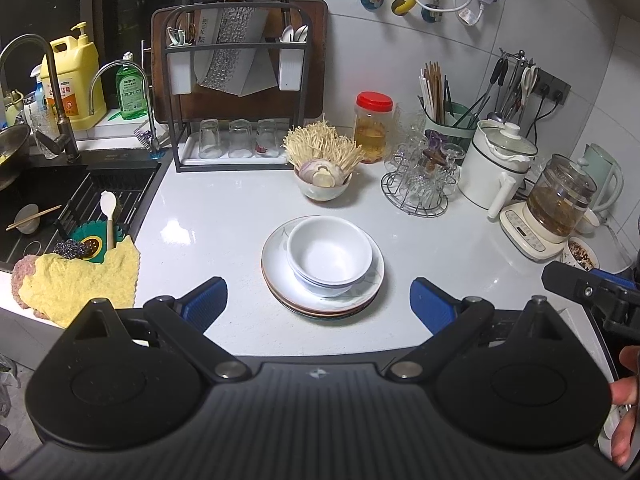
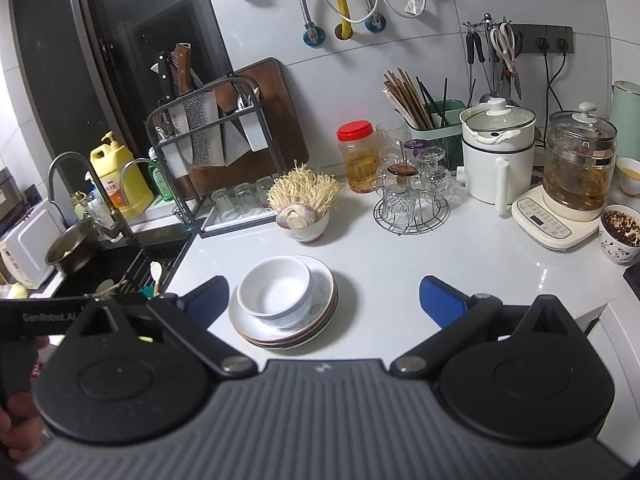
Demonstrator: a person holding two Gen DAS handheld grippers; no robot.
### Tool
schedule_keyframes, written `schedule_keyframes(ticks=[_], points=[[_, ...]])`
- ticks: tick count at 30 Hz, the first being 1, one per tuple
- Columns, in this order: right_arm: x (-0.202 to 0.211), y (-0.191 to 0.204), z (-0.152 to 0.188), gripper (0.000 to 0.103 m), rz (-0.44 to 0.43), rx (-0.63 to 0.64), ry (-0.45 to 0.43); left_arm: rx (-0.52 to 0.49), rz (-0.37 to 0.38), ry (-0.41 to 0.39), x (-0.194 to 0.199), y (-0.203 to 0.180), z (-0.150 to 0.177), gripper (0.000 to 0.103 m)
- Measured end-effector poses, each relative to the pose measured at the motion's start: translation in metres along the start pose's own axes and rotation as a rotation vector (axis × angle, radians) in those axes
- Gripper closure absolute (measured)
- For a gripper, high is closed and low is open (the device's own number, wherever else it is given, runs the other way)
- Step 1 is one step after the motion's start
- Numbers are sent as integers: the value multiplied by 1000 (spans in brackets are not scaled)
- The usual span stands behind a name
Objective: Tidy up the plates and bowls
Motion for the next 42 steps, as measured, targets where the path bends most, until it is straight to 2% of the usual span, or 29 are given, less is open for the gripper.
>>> schedule_keyframes(ticks=[42], points=[[-18,-10,5,0,-2,12,65,-18,-15,50,-19,-3,2,3]])
Point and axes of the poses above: each gripper's, at about its wrist camera, not at the fingertips, and x roughly against the way its jaws point, y to its left, z to its underside, the point moved 7 cm from there along -x, roughly the way its jaws point, and after that the axes turned 11 degrees about -z, right-handed, at the moved point
